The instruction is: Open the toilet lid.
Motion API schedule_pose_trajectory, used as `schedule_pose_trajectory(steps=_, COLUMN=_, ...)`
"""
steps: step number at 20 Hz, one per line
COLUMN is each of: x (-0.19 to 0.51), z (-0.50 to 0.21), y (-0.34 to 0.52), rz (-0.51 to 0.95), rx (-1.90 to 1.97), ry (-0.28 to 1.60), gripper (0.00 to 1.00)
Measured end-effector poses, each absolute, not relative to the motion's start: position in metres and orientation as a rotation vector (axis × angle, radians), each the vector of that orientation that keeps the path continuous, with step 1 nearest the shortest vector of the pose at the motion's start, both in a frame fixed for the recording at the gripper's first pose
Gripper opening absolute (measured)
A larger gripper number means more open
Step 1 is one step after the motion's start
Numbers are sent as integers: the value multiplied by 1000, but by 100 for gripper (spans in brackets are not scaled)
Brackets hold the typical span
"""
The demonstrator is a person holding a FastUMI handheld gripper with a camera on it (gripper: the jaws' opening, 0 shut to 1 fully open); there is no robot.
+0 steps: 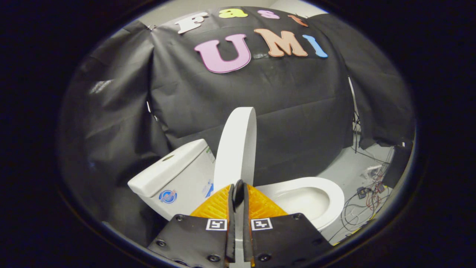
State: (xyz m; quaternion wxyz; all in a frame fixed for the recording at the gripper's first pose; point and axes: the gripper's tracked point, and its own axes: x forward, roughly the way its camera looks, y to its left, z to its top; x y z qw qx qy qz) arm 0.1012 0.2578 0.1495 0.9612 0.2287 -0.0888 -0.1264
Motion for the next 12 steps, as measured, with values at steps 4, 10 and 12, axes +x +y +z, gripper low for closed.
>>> schedule_pose_trajectory(steps=4, x=108, z=157, y=272, rz=-256, rx=428, ry=-181, gripper=9)
schedule_pose_trajectory(steps=10, x=124, z=175, y=298, rz=-196, rx=364, ry=-163, gripper=9)
schedule_pose_trajectory(steps=12, x=129, z=182, y=308, rz=-174, rx=353, ry=-172, gripper=9)
